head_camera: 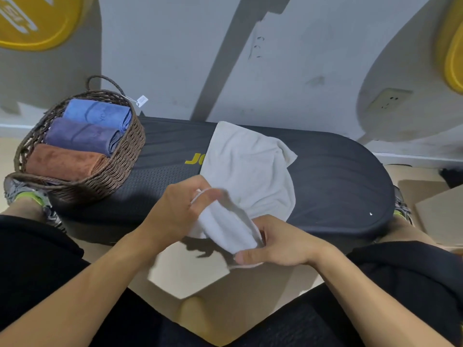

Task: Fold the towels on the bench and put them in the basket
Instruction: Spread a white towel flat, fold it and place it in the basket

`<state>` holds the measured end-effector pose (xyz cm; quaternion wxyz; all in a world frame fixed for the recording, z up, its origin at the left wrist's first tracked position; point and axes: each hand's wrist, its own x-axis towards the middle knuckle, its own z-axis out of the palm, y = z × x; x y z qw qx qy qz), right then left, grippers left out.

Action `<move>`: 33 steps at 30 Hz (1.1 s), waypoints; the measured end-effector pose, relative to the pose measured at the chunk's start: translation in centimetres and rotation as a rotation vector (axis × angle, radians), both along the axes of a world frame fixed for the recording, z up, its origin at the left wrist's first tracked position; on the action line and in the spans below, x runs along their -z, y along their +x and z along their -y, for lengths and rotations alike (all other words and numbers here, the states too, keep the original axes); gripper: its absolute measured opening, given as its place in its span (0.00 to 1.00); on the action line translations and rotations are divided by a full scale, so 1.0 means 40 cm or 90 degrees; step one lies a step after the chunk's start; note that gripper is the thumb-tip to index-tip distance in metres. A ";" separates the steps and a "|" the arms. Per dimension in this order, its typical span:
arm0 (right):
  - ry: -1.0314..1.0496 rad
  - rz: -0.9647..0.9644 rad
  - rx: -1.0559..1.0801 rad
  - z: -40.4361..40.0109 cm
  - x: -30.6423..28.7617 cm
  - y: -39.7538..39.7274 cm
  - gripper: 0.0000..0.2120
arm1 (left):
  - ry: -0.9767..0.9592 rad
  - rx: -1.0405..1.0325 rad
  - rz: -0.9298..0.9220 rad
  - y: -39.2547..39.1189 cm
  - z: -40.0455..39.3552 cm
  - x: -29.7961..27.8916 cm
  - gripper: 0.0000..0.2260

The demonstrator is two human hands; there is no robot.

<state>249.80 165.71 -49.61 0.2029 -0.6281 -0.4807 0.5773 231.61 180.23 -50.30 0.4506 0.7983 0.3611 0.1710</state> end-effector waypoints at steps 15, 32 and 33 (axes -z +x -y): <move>0.040 -0.175 0.301 0.029 -0.020 0.280 0.19 | -0.025 -0.112 0.069 0.021 -0.205 0.037 0.13; 0.003 0.209 0.537 -0.220 0.244 0.518 0.10 | 0.005 -0.113 -0.100 0.378 -0.498 0.277 0.17; -0.002 0.294 0.512 -0.233 0.249 0.522 0.09 | 0.034 -0.109 -0.128 0.388 -0.506 0.290 0.15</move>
